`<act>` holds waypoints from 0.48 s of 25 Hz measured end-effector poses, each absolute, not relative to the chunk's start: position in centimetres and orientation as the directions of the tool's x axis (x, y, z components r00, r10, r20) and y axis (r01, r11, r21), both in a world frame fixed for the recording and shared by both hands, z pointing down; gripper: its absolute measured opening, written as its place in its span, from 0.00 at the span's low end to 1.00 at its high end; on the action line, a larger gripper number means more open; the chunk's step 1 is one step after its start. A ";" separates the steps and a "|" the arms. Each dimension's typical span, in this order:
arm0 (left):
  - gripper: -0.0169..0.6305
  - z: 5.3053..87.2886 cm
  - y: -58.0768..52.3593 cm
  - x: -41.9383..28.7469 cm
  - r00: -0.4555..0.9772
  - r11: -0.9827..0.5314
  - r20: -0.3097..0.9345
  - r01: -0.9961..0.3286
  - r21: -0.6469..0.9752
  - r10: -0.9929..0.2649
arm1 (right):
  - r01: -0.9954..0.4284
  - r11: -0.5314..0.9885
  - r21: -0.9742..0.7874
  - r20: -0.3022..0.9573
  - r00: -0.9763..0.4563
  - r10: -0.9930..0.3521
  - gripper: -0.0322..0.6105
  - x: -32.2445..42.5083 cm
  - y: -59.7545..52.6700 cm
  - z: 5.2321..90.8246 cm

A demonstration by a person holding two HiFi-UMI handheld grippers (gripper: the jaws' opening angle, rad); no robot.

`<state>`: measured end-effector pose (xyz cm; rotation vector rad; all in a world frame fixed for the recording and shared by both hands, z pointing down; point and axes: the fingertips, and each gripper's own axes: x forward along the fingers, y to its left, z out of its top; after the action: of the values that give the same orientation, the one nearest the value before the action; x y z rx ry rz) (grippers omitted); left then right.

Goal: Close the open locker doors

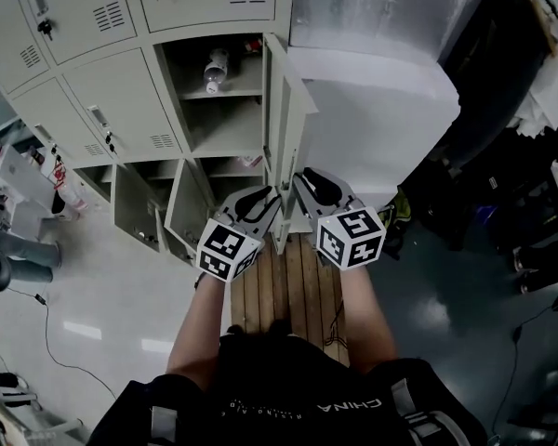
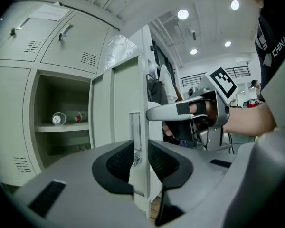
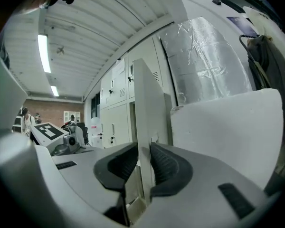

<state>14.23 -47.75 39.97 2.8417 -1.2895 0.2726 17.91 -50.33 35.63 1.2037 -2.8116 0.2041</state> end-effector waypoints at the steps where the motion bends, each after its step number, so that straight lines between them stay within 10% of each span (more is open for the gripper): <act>1: 0.15 40.0 -47.8 14.2 0.635 -0.652 0.166 -0.755 -0.072 -0.754 | -0.709 0.699 -0.094 0.122 -0.705 -0.699 0.21 17.5 -50.2 35.7; 12: 0.16 39.7 -49.3 10.0 0.517 -0.535 0.150 -0.835 -0.131 -0.843 | -0.563 0.822 -0.080 0.134 -0.824 -0.551 0.20 10.1 -49.4 35.9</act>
<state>10.04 -49.30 39.67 2.7722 -1.5341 0.3116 10.08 -49.44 35.90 0.8889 -2.8981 0.1770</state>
